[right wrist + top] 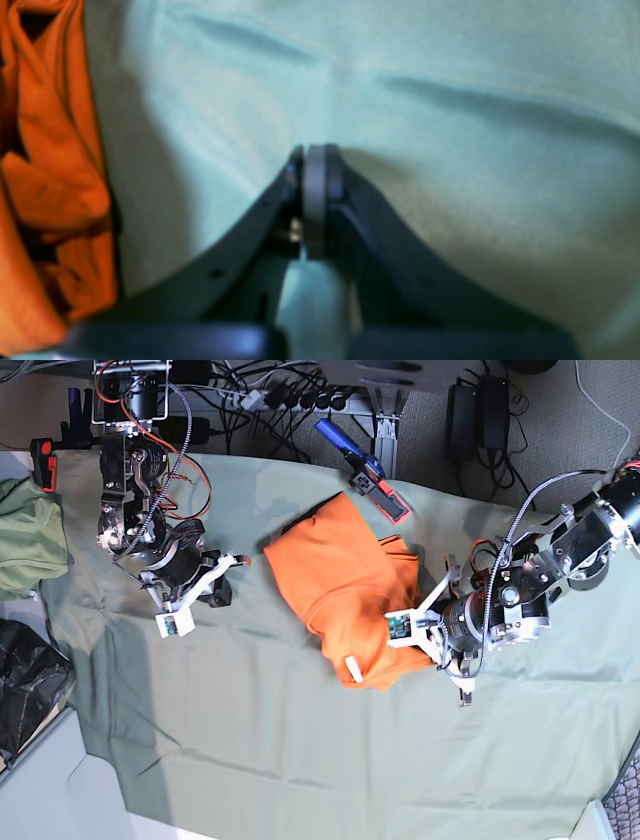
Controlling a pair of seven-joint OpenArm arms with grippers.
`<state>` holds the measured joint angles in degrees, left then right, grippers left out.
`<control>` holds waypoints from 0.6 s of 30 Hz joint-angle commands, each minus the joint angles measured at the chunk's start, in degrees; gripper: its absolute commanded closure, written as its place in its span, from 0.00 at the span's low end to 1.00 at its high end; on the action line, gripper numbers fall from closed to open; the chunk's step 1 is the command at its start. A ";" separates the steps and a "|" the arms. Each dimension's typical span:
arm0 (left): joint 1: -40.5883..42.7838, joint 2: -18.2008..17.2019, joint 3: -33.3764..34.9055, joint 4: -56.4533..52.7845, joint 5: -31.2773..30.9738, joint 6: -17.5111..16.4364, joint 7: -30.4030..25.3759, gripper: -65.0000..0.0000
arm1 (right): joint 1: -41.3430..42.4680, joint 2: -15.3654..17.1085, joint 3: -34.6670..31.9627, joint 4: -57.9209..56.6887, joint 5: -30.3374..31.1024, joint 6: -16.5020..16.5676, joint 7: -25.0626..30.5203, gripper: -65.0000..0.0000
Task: Fold the T-shirt properly
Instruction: 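Drag the folded shirt with both grippers toward the cloth's middle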
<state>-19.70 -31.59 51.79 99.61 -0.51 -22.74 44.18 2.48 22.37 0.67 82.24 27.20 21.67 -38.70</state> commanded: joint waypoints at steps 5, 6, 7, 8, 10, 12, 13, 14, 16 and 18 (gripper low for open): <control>-0.39 -3.69 -1.27 3.08 0.57 2.01 0.46 1.00 | 0.20 0.59 0.17 0.61 1.60 5.22 -0.79 1.00; -0.04 -4.17 -1.36 3.08 0.57 2.01 0.55 1.00 | 0.20 0.61 0.17 0.72 1.88 5.22 -0.76 1.00; 0.39 -4.66 -1.36 3.08 0.55 2.01 0.72 1.00 | 0.24 0.59 0.17 0.94 1.99 5.22 -0.72 1.00; 0.87 -5.03 -1.38 3.08 0.57 2.01 1.03 1.00 | 0.37 0.55 0.17 1.29 1.99 5.22 -0.61 1.00; 1.99 -5.73 -1.38 3.10 0.55 2.45 1.14 1.00 | 0.92 0.39 0.17 1.84 2.14 5.22 -0.55 1.00; 3.65 -5.70 -1.62 3.10 0.52 2.64 0.94 1.00 | 1.60 0.13 0.17 2.12 2.54 5.22 -0.57 1.00; 4.42 -5.62 -1.62 3.10 0.52 2.62 0.57 1.00 | 1.84 -0.17 0.17 2.12 2.56 5.25 -0.55 1.00; 5.14 -5.51 -1.62 3.08 0.55 2.62 0.11 1.00 | 1.92 -0.52 0.17 2.12 2.54 5.25 -0.57 1.00; 6.54 -5.35 -1.62 3.06 0.57 2.58 -2.14 1.00 | 1.88 -1.62 0.17 2.12 2.58 5.27 -0.57 1.00; 7.21 -4.90 -1.64 2.62 0.76 2.60 -4.70 1.00 | 1.75 -2.84 0.15 2.12 2.62 5.29 -0.74 1.00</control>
<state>-11.35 -36.12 50.72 101.58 -0.32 -21.17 40.05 3.33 19.11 0.60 83.31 28.97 21.67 -40.29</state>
